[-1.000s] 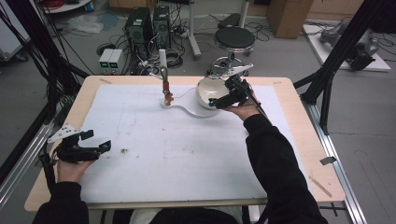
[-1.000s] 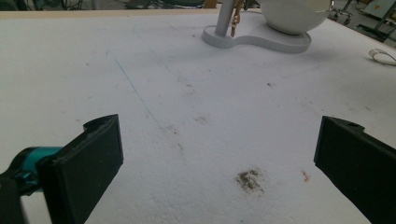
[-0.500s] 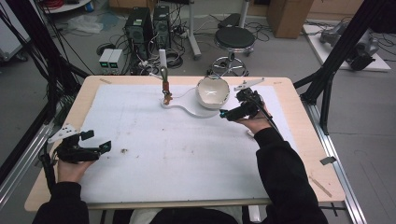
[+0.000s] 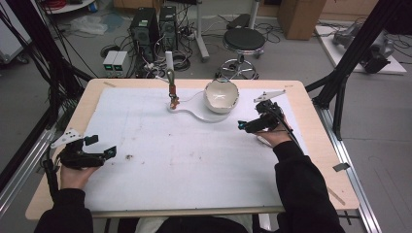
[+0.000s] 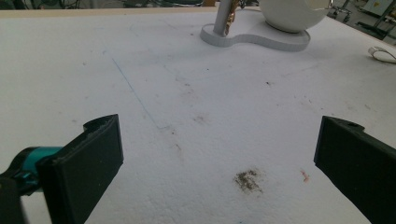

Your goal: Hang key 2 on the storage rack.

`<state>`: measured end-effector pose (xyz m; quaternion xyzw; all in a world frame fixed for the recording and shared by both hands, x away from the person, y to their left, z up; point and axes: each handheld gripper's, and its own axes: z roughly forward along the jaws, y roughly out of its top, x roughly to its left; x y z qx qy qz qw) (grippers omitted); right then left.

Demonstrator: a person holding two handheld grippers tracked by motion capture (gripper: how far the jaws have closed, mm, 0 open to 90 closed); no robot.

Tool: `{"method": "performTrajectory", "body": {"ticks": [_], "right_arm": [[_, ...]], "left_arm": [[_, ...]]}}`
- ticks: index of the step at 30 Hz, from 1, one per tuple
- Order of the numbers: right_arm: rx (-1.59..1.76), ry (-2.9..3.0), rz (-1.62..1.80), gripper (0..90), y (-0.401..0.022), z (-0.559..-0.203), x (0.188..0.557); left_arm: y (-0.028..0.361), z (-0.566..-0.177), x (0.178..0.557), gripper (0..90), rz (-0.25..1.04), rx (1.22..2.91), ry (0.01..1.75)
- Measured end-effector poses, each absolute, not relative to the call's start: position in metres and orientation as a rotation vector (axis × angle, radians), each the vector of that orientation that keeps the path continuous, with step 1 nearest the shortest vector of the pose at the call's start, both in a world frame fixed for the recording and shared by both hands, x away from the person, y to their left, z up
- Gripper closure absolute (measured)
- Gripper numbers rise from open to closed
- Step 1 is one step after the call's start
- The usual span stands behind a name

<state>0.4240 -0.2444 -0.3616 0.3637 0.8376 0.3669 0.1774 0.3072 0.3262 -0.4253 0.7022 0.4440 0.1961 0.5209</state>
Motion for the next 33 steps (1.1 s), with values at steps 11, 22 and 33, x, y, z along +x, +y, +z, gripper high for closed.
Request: {"method": "performTrajectory", "body": {"ticks": [11, 22, 33], "right_arm": [[1.074, 2.38, 1.006, 0.5, -0.263, -0.375, 0.419], [1.112, 2.406, 0.959, 0.5, -0.274, -0.392, 0.42], [1.208, 2.523, 0.802, 3.9, -0.292, -0.418, 0.417]], "left_arm": [[0.326, -0.425, 0.307, 1.8, 0.471, 1.682, 1.066], [0.326, -0.426, 0.307, 1.8, 0.469, 1.682, 1.067], [0.325, -0.426, 0.308, 1.8, 0.47, 1.684, 1.068]]}}
